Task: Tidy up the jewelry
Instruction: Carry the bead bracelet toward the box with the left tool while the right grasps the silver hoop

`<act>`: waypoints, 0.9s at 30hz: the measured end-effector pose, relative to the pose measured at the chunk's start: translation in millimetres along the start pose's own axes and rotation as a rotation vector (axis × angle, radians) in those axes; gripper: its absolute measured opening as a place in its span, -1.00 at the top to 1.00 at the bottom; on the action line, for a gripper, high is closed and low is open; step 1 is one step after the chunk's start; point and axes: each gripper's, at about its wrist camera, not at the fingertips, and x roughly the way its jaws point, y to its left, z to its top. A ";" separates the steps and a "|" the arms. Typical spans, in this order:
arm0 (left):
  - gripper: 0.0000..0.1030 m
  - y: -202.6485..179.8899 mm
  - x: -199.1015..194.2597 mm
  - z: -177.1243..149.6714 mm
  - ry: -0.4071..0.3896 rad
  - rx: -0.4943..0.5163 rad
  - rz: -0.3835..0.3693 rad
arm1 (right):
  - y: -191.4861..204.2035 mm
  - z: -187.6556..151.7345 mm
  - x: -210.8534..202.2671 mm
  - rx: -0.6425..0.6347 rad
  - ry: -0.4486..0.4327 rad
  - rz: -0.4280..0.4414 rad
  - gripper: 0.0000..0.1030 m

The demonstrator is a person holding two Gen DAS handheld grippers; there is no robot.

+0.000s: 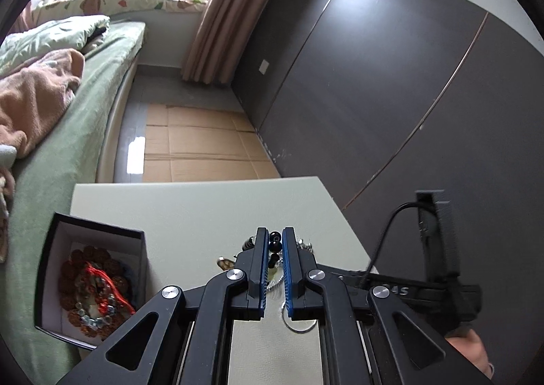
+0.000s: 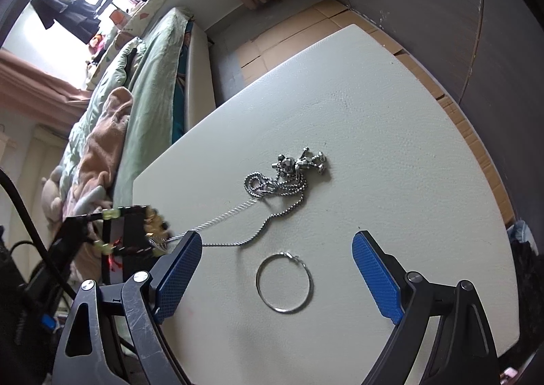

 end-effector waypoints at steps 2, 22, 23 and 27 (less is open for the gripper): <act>0.85 2.7 -7.2 3.2 -0.018 -0.012 -0.018 | 0.8 1.3 3.9 0.001 0.002 -0.012 -0.77; 0.85 22.0 -32.5 4.6 -0.044 -0.049 0.006 | 39.4 -33.5 37.2 -0.317 0.112 -0.270 -0.68; 0.85 22.0 -33.8 4.1 -0.046 -0.049 0.008 | 40.4 -34.9 37.0 -0.333 0.111 -0.286 -0.65; 0.85 22.9 -36.5 1.8 -0.043 -0.053 0.020 | 48.2 -46.0 38.5 -0.419 0.103 -0.361 -0.55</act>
